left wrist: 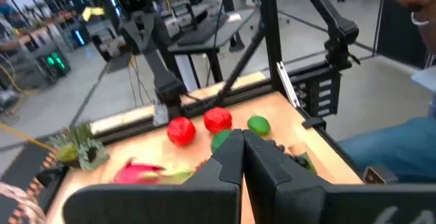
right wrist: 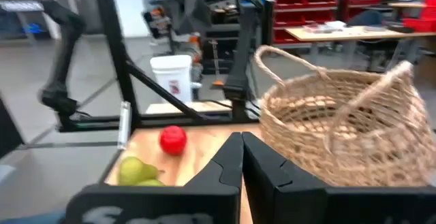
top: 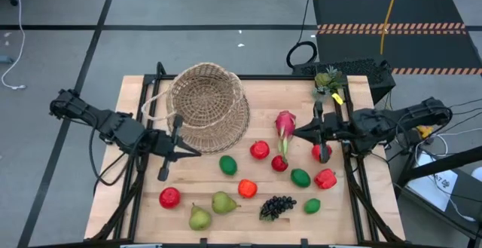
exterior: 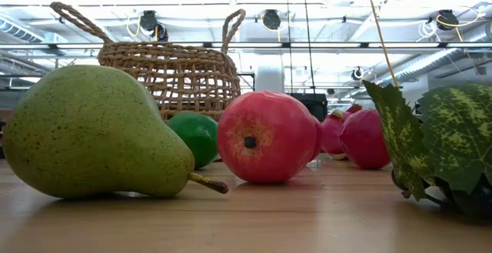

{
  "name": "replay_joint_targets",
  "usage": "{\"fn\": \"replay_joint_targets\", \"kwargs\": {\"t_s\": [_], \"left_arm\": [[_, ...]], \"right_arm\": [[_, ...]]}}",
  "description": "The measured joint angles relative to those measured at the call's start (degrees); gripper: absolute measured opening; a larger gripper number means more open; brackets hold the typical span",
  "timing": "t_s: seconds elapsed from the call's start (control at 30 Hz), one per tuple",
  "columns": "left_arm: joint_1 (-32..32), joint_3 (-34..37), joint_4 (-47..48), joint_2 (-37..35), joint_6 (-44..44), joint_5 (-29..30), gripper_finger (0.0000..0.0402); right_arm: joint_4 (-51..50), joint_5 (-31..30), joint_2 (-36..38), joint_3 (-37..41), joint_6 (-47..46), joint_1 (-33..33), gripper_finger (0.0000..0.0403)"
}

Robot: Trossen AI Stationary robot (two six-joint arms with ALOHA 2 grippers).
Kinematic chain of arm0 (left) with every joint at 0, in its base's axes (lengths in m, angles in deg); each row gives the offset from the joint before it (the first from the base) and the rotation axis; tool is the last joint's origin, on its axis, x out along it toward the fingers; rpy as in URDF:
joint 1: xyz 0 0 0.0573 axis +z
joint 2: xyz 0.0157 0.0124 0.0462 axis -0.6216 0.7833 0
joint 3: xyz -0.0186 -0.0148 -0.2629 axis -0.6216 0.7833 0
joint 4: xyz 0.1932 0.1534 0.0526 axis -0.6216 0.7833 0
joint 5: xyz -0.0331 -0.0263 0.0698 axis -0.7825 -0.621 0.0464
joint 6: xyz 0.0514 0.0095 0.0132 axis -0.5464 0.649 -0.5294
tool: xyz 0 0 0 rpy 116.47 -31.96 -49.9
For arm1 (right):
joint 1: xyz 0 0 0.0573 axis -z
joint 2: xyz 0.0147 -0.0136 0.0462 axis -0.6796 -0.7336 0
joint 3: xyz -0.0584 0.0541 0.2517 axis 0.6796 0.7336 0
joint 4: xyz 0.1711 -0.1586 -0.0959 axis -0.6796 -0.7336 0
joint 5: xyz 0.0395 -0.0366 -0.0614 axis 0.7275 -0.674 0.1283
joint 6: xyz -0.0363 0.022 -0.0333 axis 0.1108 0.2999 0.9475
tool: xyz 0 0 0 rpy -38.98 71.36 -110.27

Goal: Build produce basket
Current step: Put the apple into the basket

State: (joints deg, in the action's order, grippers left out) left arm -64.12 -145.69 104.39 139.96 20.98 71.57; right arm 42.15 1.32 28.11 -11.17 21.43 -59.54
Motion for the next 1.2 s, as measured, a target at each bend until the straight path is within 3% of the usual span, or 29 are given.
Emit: {"fn": "replay_joint_targets", "kwargs": {"t_s": [0.17, 0.43, 0.7, 1.2], "left_arm": [[-0.1, 0.4, 0.0, 0.0, 3.3, 0.4, 0.001], [-5.8, 0.5, 0.0, 2.9, 2.7, 11.6, 0.001], [-9.6, -2.3, -0.8, 8.7, -0.6, 16.4, 0.001], [-13.4, -11.6, 15.8, 15.8, 14.8, 16.7, 0.001]], "right_arm": [[0.5, -3.3, -0.5, 0.2, 0.4, -1.4, 0.0], [3.1, -5.6, -1.7, 0.2, 3.2, -3.3, 0.0], [6.3, -5.4, -5.2, 0.2, 6.8, -3.3, 0.0], [6.1, -5.3, -6.4, 0.2, 3.4, -3.3, 0.0]]}}
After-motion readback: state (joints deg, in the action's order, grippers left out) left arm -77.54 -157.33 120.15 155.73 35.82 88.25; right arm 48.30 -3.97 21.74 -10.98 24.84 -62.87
